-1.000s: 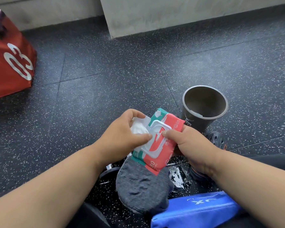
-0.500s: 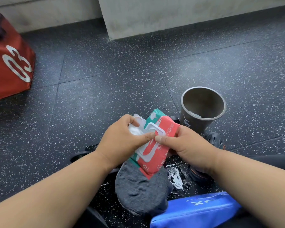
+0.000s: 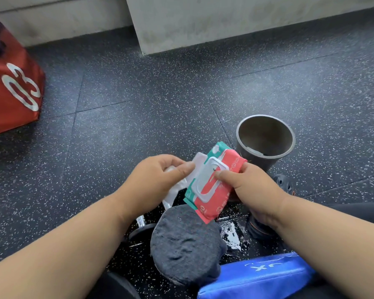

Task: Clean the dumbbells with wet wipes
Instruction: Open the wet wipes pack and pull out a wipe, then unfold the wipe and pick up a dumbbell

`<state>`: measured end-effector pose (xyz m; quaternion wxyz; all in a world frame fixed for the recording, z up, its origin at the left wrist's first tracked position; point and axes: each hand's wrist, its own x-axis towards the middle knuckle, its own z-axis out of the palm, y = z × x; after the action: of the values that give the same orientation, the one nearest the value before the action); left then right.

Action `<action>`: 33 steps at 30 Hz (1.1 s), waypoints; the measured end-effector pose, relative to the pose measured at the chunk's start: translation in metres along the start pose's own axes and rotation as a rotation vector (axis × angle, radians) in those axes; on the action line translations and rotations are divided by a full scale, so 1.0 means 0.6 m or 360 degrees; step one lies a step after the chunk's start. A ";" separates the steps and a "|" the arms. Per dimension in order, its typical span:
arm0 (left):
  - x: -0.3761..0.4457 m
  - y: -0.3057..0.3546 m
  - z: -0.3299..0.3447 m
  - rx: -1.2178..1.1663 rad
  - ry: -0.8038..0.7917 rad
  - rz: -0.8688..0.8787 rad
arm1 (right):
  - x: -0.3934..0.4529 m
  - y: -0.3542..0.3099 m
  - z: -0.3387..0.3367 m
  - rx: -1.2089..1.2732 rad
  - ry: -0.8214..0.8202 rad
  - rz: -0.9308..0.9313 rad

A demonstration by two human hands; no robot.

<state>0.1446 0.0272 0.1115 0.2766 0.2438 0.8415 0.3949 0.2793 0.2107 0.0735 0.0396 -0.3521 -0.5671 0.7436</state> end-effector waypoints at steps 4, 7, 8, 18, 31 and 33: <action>-0.015 0.007 0.027 0.0028 -0.0255 0.0008 | -0.005 -0.003 0.006 0.0014 -0.0046 0.0039; -0.012 0.000 0.032 0.0103 -0.0240 0.0011 | -0.003 -0.004 0.006 0.0078 -0.0080 0.0104; -0.011 -0.001 0.031 0.0052 -0.0237 -0.0010 | -0.003 -0.005 0.005 0.0107 -0.0096 0.0130; -0.011 -0.013 0.049 0.0487 -0.0382 0.0083 | 0.002 0.009 0.000 0.0014 -0.0086 0.0086; -0.008 -0.005 0.034 -0.0538 -0.0306 -0.0363 | 0.138 0.094 -0.118 -0.1034 0.0008 0.0584; -0.006 -0.008 0.036 -0.0767 -0.0347 -0.0472 | 0.144 0.131 -0.120 -0.1135 -0.0053 0.0732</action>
<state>0.1606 0.0335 0.0971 0.4699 0.0864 0.7154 0.5099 0.2824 0.2810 -0.0443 -0.2608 -0.4489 -0.6960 0.4960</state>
